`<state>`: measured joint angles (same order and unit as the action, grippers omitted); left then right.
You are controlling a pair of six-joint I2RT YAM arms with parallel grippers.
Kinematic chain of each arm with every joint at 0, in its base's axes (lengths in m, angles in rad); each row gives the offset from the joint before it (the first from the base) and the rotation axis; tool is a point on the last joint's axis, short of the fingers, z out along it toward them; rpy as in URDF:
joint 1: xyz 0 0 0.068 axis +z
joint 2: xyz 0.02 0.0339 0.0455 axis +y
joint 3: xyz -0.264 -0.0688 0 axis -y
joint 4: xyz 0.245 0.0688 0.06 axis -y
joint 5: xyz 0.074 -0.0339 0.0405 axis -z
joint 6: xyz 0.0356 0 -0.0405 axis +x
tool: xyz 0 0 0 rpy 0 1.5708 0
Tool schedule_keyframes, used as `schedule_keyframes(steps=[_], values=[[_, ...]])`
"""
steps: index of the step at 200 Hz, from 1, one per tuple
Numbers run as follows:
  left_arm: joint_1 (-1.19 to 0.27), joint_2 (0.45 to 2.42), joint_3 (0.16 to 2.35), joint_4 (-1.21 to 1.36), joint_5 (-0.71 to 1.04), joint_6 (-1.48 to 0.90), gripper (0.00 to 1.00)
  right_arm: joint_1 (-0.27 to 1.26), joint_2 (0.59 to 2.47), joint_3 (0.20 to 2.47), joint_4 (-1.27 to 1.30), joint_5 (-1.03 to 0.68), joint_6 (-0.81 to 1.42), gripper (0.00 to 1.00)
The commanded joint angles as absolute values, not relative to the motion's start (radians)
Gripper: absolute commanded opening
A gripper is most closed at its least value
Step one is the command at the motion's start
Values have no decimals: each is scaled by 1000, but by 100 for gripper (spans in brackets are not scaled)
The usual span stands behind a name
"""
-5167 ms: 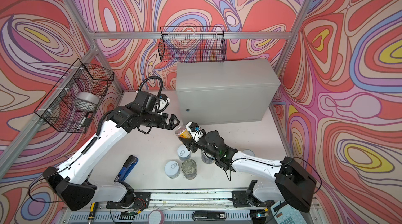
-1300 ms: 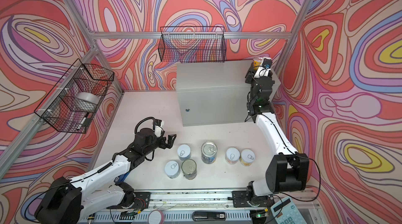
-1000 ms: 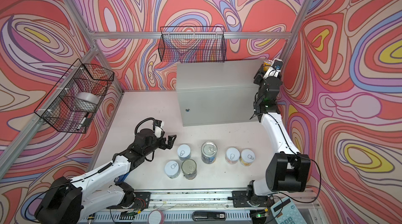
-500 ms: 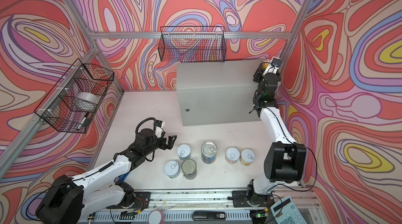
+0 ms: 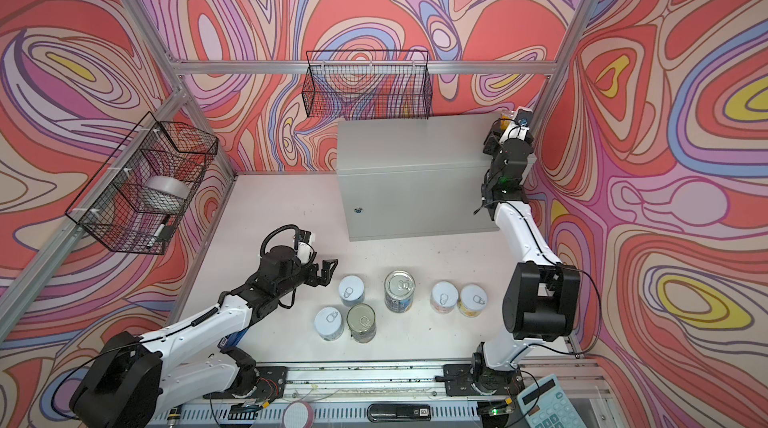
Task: Place and organize the canned foods onto the counter
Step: 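Carry the yellow can to the cabinet top's far corner with the right gripper, then open the right gripper to release the yellow can on the cabinet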
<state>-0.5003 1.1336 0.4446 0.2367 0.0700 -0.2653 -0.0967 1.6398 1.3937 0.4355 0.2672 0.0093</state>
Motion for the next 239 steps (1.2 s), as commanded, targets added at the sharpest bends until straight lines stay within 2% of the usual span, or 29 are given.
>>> schedule_keyframes(steps=[1,14,48,131,239], values=[[-496,1138,441,247,51,-262,100,-101,1651,1376,397,281,-3,70],[-497,1134,443,241,48,-262,100,-101,1647,1373,395,283,-3,76],[-496,1127,442,234,36,-261,100,-101,1627,1360,391,257,-3,83],[-497,1130,446,222,18,-262,100,-101,1529,1278,374,196,37,87],[-496,1102,446,201,-6,-264,100,-101,1263,1191,149,123,155,90]])
